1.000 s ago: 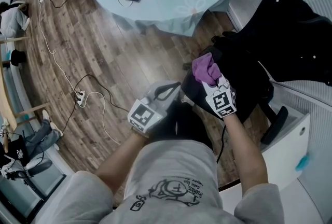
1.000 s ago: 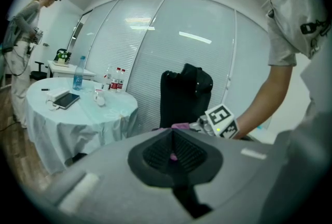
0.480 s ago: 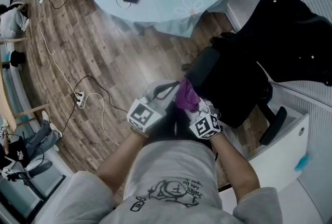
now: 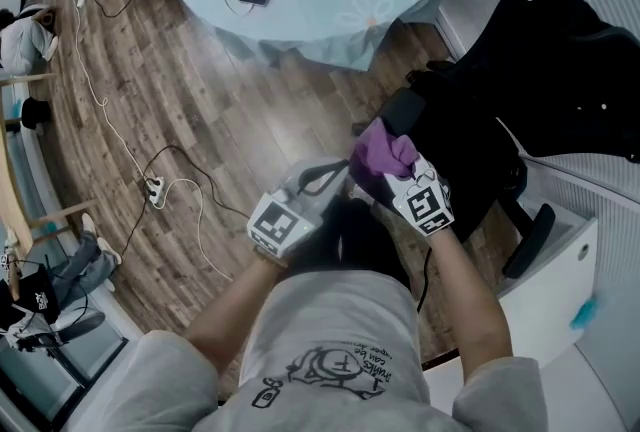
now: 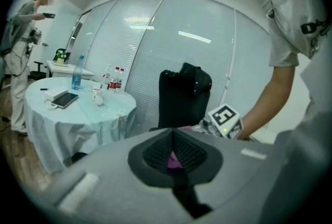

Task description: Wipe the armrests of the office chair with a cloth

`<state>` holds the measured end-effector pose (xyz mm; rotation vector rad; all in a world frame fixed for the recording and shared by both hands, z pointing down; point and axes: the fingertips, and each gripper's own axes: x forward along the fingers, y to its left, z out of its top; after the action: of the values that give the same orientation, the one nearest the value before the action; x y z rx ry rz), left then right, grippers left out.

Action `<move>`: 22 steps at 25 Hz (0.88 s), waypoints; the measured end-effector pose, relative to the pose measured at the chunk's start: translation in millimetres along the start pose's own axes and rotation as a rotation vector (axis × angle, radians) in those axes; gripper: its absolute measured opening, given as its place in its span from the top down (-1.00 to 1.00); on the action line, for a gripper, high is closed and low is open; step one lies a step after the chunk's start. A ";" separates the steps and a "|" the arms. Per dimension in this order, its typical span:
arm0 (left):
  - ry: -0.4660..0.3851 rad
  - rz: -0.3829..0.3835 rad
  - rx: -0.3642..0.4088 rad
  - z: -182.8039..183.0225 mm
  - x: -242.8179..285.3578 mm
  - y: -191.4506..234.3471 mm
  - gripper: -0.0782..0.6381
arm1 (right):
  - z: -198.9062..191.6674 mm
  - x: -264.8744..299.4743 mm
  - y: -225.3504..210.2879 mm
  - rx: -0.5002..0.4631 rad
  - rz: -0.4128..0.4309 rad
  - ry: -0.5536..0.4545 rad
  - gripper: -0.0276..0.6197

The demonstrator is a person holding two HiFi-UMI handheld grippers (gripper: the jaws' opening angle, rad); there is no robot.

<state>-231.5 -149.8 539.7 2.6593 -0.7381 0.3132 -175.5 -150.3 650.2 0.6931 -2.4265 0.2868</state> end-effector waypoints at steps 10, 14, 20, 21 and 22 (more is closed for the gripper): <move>0.007 -0.003 0.001 -4.0 -5.2 -5.1 0.78 | -1.0 4.0 -121.4 -0.029 -0.097 0.101 0.82; 0.004 0.002 -0.003 -4.0 -7.7 -4.4 0.78 | 2.6 6.8 -134.6 0.001 -0.116 0.094 0.82; -0.003 0.007 -0.001 -2.4 -8.3 -5.2 0.78 | 2.9 2.9 -122.5 0.089 -0.175 0.031 0.83; -0.004 0.007 -0.002 -2.0 -8.4 -5.4 0.78 | 3.9 3.1 -112.9 0.073 -0.162 0.027 0.83; -0.006 0.008 -0.003 -1.8 -8.6 -5.7 0.78 | 4.7 3.4 -100.8 0.052 -0.144 0.026 0.83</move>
<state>-235.9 -140.6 537.1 2.6561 -0.7500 0.3062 -125.7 -238.2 652.8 0.8770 -2.3375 0.2993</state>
